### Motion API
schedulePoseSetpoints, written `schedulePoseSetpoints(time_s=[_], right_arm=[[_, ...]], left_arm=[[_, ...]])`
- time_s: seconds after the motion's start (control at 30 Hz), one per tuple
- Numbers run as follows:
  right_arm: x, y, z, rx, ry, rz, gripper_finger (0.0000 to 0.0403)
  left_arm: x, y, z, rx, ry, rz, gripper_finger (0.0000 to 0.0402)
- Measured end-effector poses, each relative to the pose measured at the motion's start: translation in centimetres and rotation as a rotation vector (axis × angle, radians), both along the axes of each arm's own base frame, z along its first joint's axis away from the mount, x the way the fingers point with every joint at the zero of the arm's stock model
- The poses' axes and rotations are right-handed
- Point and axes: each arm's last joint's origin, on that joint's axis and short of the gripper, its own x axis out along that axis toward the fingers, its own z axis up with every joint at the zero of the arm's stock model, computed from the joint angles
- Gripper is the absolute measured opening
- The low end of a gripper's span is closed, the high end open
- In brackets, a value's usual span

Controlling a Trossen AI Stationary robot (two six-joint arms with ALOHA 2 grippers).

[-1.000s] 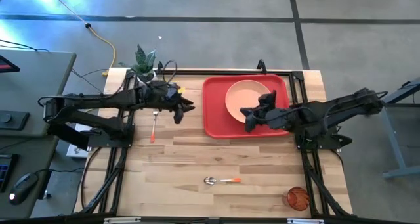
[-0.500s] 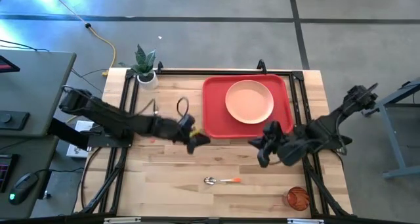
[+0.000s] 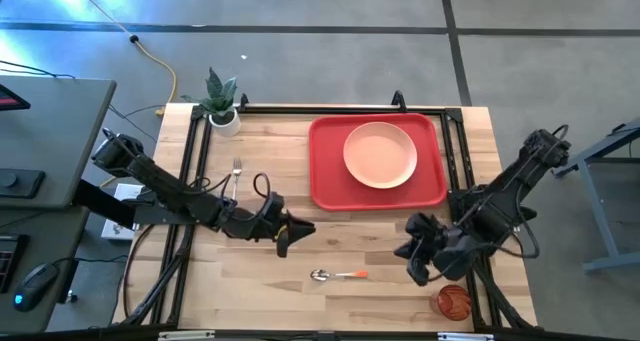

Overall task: Pick and place plate/cup/fork/spoon on tray
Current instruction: Put the orange cup on the red tray to the top right of the light pink plate

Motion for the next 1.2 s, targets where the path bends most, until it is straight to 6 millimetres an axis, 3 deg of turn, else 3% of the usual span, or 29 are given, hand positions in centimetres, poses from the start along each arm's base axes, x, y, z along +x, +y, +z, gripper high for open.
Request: schedulePoseSetpoints(time_s=[0.23,0.53,0.67,0.8,0.93,1.2], right_arm=[[-0.9,1.4,-0.8,0.077,0.198,0.084,0.0000],[1.0,2.8,7.7,-0.074,-0.120,0.269,0.0004],[0.7,4.3,9.5,-0.126,-0.227,0.367,0.0037],[-0.2,5.4,8.6,-0.162,-0.171,0.429,0.0103],[-1.0,5.5,6.4,-0.181,0.061,0.414,0.0158],[-2.8,7.6,1.5,-0.369,0.536,0.517,0.0171]], left_arm=[[0.2,-0.2,0.0,-0.029,-0.023,-0.001,0.0102],[-0.2,-0.7,0.6,-0.018,-0.071,0.048,0.0094],[-0.3,-0.7,0.7,0.005,-0.085,0.124,0.0084],[-0.4,-0.7,0.7,0.011,-0.085,0.139,0.0073],[-0.3,-0.7,0.5,0.058,-0.066,0.127,0.0067],[-0.2,-0.2,0.0,0.090,-0.016,0.145,0.0065]])
